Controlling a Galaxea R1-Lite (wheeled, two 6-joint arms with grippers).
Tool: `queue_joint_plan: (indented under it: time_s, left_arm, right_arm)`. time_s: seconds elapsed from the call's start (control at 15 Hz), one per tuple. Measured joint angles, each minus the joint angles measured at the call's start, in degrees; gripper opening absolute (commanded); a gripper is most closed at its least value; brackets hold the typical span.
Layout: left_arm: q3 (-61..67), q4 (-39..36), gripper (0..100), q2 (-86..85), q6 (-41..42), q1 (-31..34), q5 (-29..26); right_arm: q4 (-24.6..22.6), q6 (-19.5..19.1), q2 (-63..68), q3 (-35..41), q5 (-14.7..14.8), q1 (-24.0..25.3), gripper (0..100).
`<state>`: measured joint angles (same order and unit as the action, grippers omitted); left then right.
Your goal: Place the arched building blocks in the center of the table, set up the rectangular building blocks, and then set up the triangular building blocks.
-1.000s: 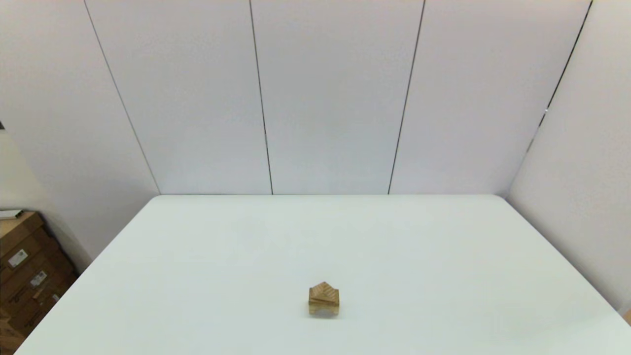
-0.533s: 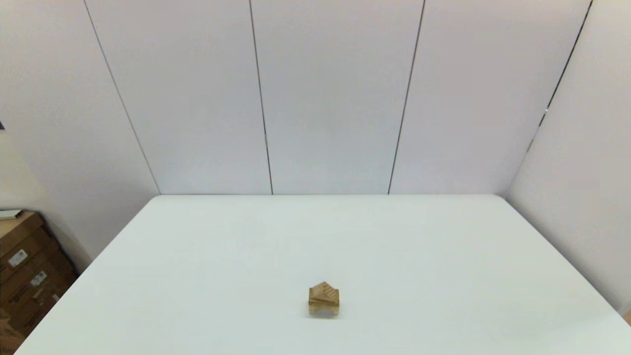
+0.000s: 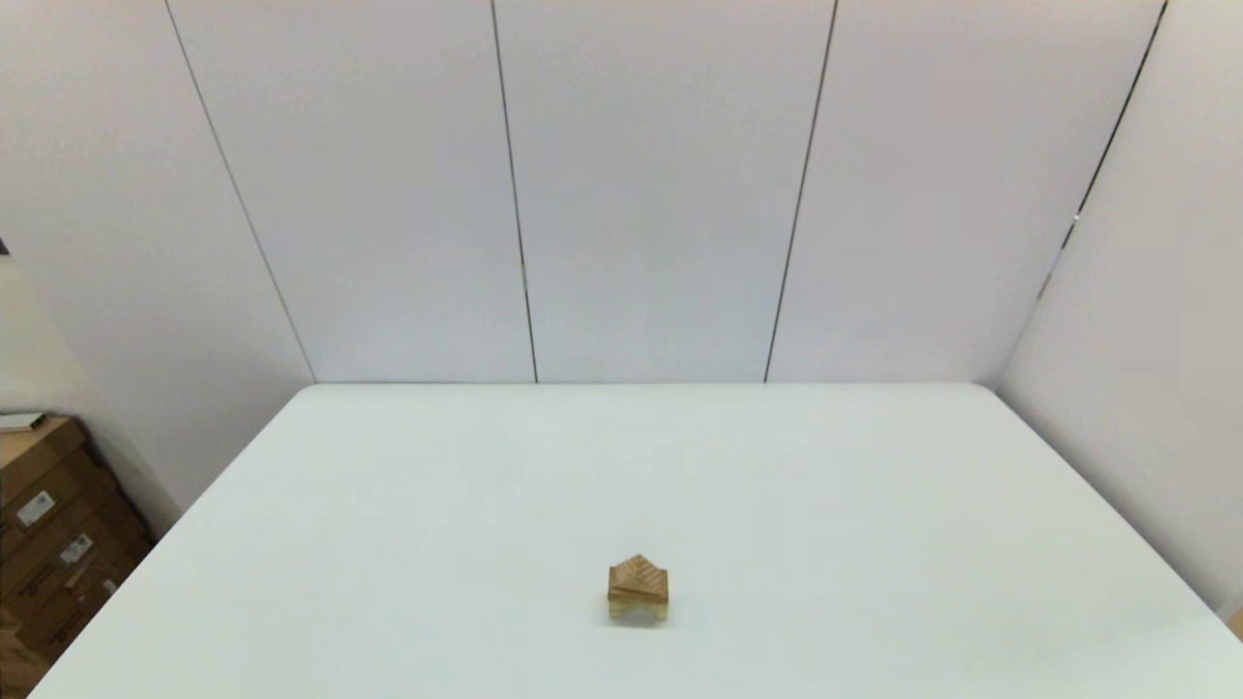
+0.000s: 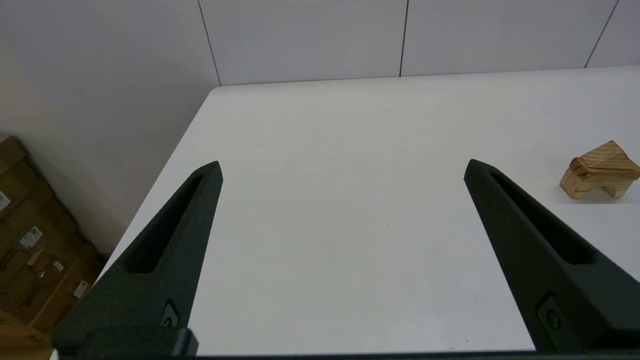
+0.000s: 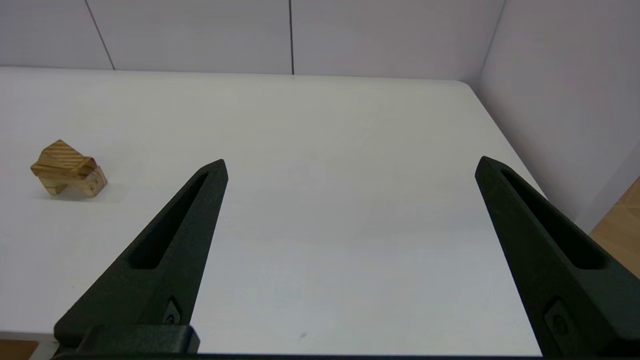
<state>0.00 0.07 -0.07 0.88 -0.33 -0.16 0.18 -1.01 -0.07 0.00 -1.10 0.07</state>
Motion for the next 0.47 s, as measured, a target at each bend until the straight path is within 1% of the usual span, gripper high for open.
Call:
queue_joint_plan:
  time_s: [0.47]
  left_arm:
    - [0.0, 0.0, 100, 0.0, 0.0, 0.0, 0.0]
  right_arm:
    - [-0.1, 0.2, 0.0, 0.0, 0.2, 0.0, 100]
